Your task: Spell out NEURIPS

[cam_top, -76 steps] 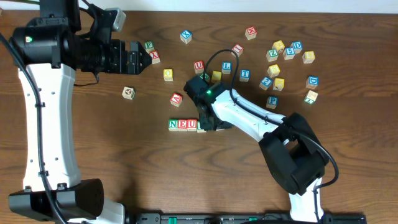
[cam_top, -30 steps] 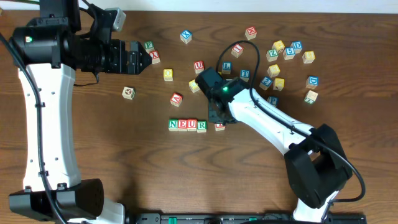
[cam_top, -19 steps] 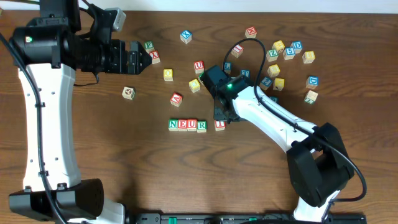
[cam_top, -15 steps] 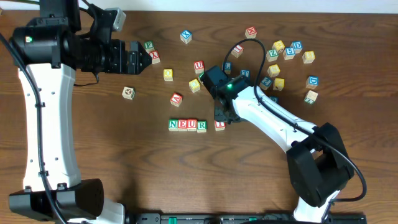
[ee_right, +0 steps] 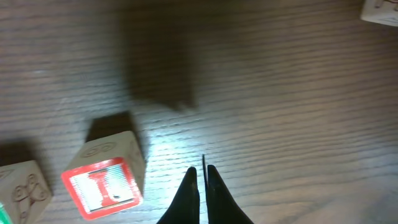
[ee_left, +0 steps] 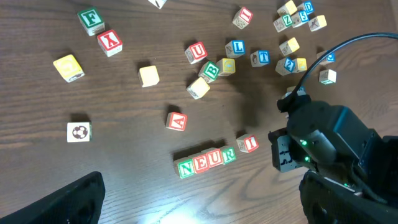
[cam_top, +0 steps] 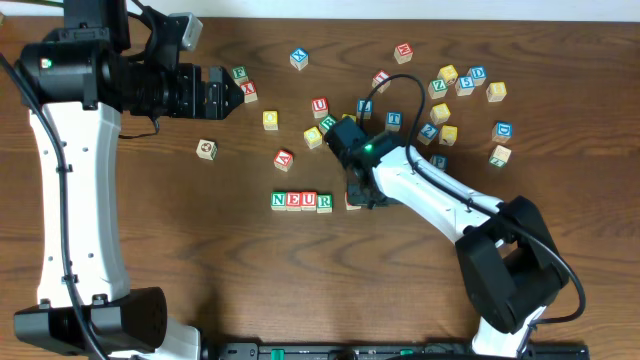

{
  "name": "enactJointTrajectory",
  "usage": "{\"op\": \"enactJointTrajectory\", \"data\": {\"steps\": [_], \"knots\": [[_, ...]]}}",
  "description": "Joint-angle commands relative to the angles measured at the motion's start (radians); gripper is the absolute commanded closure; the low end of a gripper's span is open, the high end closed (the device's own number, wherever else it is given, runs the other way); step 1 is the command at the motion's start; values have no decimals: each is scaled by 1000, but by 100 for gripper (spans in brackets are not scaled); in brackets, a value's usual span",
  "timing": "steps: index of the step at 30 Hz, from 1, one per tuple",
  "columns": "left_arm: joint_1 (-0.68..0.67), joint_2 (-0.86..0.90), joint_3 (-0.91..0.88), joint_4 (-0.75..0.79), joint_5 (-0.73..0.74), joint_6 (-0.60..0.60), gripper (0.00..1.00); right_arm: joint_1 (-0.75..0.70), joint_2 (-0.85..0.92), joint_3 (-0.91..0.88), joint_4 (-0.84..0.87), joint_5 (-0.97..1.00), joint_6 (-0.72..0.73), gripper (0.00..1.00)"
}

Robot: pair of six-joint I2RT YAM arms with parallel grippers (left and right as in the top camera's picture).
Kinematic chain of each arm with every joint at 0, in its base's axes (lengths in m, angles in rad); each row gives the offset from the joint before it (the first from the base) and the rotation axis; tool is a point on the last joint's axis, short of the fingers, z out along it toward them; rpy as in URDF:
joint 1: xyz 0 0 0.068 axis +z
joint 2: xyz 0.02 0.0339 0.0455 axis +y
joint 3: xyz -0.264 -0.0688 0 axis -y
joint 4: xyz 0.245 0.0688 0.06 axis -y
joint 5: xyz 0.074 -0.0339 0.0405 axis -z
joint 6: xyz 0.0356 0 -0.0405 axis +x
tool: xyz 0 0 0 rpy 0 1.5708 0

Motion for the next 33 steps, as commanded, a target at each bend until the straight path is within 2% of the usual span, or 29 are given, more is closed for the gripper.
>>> {"op": "enactJointTrajectory", "data": {"steps": [1,19,33], "knots": [[3,-8,16,-3,9,14,2,31,-21,-9,11,3,17,99],[3,-8,16,-3,9,14,2,56,-21,-21,20,32,17,98],[3,-8,16,-3,9,14,2,56,-23,-92,127,33,16,99]]}}
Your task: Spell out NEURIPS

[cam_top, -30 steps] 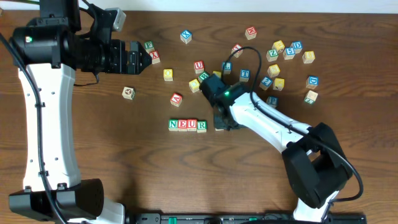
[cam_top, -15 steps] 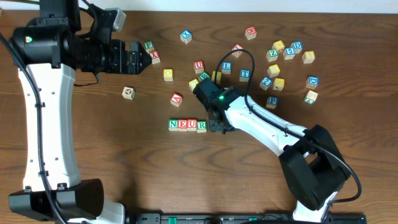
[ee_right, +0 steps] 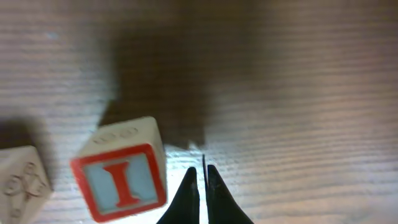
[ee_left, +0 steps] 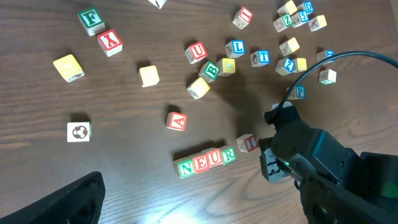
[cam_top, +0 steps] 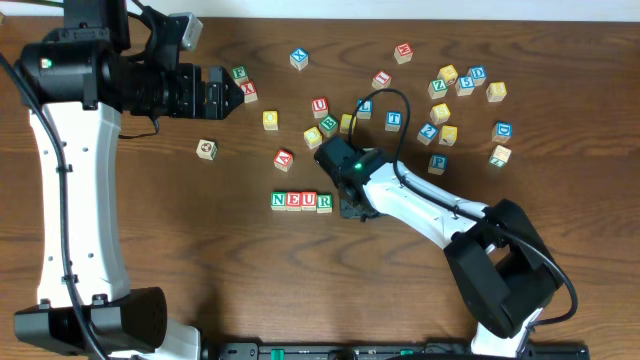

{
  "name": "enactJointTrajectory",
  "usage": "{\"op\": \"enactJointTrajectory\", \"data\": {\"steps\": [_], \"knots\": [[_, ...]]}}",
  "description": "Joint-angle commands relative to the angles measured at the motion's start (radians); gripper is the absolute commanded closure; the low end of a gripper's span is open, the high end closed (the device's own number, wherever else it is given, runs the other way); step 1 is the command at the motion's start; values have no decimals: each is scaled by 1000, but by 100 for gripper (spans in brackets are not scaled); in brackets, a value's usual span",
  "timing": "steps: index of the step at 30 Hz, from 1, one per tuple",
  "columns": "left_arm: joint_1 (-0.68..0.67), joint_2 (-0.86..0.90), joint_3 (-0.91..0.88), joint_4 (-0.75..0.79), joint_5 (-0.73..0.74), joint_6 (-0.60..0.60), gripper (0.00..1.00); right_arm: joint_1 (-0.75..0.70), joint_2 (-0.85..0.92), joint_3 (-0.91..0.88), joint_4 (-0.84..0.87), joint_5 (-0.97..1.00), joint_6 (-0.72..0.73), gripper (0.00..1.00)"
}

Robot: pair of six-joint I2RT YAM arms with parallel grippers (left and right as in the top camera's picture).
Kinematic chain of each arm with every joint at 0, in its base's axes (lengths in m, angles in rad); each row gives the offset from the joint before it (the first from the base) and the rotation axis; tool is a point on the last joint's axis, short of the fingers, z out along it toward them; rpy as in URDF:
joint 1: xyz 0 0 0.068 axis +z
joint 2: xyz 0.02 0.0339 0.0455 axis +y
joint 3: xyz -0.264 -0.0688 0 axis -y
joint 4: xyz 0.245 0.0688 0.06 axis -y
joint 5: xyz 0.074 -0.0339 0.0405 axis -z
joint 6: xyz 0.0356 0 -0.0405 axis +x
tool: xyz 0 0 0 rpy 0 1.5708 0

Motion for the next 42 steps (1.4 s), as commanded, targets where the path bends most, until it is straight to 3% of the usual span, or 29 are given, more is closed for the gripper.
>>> {"op": "enactJointTrajectory", "data": {"steps": [1,23,42], "knots": [[3,-8,16,-3,10,14,2,2,-23,-3,27,19,5,99],[3,-8,16,-2,10,14,2,2,-23,-3,93,-24,-116,99],[3,-8,16,-3,10,14,2,18,-23,-3,115,-65,-109,99]]}}
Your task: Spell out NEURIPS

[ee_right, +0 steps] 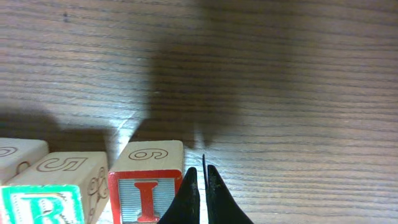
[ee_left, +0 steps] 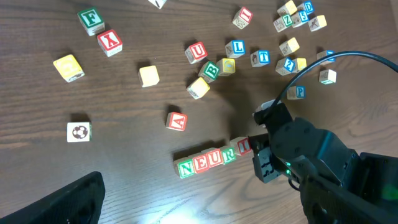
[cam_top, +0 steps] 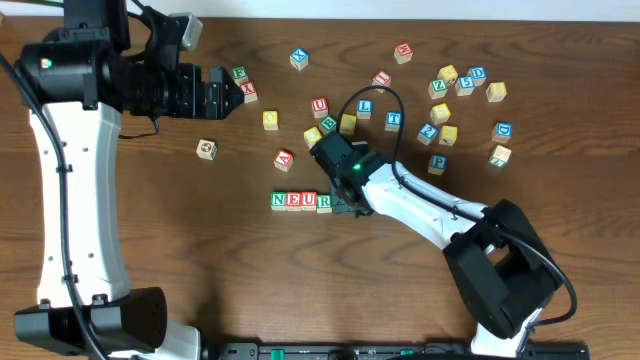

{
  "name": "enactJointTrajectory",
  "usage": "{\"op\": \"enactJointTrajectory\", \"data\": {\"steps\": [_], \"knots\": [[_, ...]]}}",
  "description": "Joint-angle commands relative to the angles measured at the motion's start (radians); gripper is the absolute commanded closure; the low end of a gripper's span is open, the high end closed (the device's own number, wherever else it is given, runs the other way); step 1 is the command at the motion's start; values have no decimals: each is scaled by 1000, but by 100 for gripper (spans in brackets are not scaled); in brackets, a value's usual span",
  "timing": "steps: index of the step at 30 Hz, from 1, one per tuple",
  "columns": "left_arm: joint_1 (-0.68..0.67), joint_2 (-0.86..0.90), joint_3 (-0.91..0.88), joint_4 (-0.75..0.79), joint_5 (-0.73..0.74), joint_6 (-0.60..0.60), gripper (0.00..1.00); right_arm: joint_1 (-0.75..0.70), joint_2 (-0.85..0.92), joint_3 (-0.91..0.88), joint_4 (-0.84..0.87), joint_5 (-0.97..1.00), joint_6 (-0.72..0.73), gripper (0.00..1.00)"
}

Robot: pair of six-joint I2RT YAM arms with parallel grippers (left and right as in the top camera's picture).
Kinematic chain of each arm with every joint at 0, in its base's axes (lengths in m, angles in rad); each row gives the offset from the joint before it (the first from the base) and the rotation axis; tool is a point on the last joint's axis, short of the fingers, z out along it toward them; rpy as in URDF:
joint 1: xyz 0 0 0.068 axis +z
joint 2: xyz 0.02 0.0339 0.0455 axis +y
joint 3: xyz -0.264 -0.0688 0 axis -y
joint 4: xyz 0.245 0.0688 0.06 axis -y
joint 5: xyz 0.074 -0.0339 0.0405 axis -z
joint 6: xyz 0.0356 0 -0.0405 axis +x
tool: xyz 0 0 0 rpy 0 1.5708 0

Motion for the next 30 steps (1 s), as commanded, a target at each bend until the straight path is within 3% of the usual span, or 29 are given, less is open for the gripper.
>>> {"op": "enactJointTrajectory", "data": {"steps": [1,30], "knots": [[3,-8,16,-3,9,14,2,10,-23,-3,4,-5,3,99],[3,-8,16,-3,9,14,2,48,-23,-3,14,33,63,98]]}}
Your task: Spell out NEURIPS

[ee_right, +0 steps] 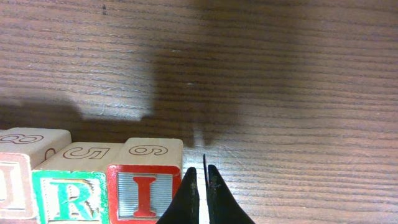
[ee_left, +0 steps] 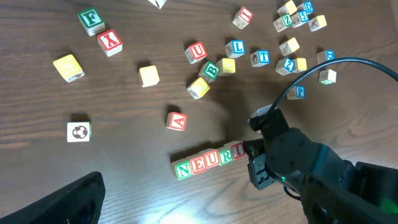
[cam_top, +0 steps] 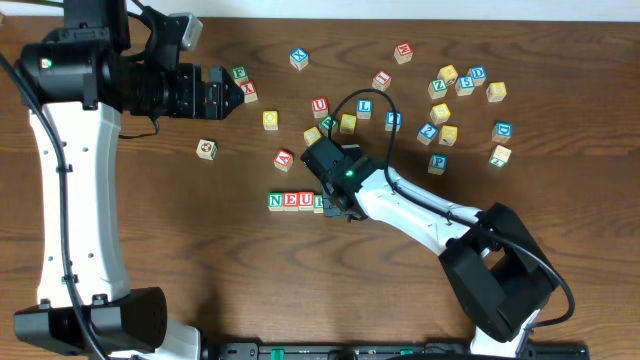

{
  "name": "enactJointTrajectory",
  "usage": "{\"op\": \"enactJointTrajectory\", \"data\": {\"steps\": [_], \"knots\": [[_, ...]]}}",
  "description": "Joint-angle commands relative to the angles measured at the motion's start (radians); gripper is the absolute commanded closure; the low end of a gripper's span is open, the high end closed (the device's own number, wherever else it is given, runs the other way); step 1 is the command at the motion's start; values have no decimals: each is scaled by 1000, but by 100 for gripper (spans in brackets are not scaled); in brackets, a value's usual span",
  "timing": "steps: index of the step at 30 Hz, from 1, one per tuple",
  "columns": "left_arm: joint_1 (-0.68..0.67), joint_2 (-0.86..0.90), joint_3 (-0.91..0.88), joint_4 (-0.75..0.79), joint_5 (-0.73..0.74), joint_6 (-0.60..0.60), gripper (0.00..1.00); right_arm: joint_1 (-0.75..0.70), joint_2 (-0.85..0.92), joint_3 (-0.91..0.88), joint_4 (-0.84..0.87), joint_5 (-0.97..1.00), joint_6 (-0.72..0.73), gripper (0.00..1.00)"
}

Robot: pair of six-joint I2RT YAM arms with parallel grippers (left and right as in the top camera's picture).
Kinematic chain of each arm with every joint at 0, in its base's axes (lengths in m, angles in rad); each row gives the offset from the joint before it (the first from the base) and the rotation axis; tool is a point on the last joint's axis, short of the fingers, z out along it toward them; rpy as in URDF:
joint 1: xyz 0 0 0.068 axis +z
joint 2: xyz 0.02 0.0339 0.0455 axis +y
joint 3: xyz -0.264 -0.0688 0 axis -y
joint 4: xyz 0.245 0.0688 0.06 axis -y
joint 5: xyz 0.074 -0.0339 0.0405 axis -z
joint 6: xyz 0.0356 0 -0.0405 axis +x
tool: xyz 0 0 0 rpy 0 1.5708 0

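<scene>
A row of blocks reading N, E, U, R, I (cam_top: pixel 296 201) lies on the wooden table (cam_top: pixel 200 270). The red I block (ee_right: pixel 144 193) sits flush against the green R block (ee_right: pixel 73 199). My right gripper (ee_right: pixel 201 171) is shut and empty, with its fingertips against the I block's right side. In the left wrist view the row (ee_left: pixel 208 159) ends at the right arm's wrist. A blue P block (cam_top: pixel 437 163) lies loose to the right. My left gripper (cam_top: pixel 228 95) hangs open high over the table's left rear.
Loose letter blocks are scattered behind the row: a red A (cam_top: pixel 284 159), a red U (cam_top: pixel 319 105), a green B (ee_left: pixel 210 71), yellow blocks, and a cluster at the far right (cam_top: pixel 465 85). A soccer-ball block (cam_top: pixel 206 149) lies to the left.
My right gripper has moved a little left, still shut against the I block. The whole row has shifted slightly left with it. The left arm has not moved.
The I block first lay skewed and apart, right of NEUR, with my shut right gripper beside it. Then it was closer to the R and straighter. Then it touched the R. Now it sits flush and the row reads NEURI.
</scene>
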Motion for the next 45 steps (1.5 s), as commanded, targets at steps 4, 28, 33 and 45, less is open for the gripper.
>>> {"op": "enactJointTrajectory", "data": {"steps": [4,28,33,45], "knots": [[3,-8,16,-3,9,14,2,3,-23,-3,-6,51,17,98],[3,-8,16,-3,9,14,2,-185,-180,-3,-150,92,12,90],[3,-8,16,-3,9,14,2,-201,-280,-3,-175,132,13,82],[3,-8,16,-2,9,14,2,-267,-378,-3,-267,167,80,67]]}}
